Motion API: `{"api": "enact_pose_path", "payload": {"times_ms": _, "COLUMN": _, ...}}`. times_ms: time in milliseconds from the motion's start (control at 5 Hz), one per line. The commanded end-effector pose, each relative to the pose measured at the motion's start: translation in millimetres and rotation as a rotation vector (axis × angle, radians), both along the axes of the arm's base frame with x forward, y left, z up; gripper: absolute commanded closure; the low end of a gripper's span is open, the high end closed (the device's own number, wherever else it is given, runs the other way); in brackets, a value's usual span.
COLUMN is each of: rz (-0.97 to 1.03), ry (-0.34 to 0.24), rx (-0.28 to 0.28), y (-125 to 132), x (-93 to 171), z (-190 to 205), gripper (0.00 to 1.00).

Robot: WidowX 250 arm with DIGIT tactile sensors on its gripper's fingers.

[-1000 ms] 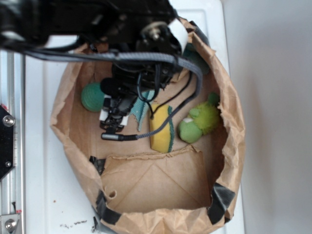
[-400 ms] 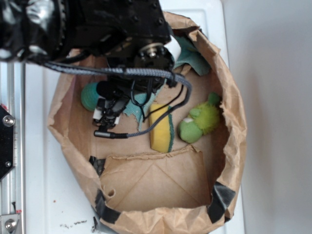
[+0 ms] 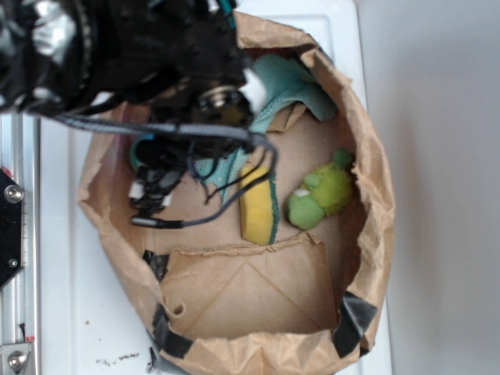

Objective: Grab the green ball.

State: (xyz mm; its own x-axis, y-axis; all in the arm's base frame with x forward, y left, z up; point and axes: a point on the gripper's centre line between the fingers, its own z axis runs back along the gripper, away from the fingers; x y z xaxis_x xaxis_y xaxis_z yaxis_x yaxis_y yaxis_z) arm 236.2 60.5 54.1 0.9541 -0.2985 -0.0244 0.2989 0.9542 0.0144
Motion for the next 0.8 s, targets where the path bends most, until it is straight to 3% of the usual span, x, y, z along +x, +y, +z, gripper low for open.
{"api": "enact_pose_path", "payload": {"times_ms": 0, "rz": -0.065, "ry": -0.068, "rx": -0.02, "y": -15.6, "x": 3.7, "z": 7.9, "gripper": 0.0}}
{"api": "enact_pose_path", "payload": {"times_ms": 600, "rz": -0.078, "ry": -0.036, "rx": 0.053, "y": -27.3, "x": 7.8, "z": -27.4, "gripper": 0.0}}
